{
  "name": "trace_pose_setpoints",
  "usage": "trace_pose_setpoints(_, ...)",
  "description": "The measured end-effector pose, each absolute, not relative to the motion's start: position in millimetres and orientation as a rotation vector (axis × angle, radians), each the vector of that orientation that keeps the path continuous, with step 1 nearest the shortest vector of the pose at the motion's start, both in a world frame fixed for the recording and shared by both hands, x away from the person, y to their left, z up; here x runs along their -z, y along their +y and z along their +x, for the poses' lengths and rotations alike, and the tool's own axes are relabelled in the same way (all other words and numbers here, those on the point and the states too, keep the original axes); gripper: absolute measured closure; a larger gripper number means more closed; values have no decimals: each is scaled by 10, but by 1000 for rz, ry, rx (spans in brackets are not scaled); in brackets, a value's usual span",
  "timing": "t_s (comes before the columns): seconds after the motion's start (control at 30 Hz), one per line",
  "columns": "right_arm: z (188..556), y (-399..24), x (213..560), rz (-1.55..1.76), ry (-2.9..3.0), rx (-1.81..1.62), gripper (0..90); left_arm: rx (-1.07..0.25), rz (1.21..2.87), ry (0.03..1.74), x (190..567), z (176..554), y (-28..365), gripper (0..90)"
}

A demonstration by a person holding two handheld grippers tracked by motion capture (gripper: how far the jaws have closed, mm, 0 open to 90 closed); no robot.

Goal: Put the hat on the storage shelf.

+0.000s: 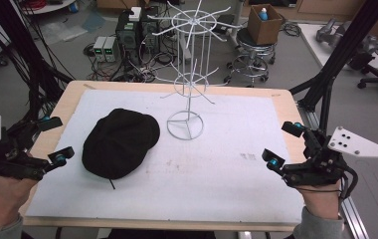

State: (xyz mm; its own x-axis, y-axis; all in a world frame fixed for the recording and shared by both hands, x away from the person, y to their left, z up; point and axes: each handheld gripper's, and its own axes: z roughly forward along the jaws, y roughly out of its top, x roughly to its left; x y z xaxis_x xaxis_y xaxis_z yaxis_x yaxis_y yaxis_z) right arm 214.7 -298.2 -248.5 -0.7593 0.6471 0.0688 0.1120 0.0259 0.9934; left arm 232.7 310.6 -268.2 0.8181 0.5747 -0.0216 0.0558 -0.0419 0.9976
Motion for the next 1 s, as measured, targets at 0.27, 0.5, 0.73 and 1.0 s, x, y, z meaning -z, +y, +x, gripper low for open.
trace_pose_setpoints(0.27, 2147, -2986, 2490, 775, 1914, -1784, 14, -451, 1590, 526, 2695, 2346, 3101, 61)
trace_pose_setpoints(0.5, 2171, -2979, 2497, 778, 1916, -1775, 14, -472, 1598, 546, 2772, 2436, 3136, 61)
trace_pose_setpoints(0.73, 2198, -2958, 2506, 786, 1919, -1771, 15, -445, 1615, 568, 2877, 2607, 3157, 61)
trace_pose_setpoints(1.0, 2224, -2923, 2515, 777, 1928, -1765, 15, -433, 1628, 588, 2902, 2803, 3209, 60)
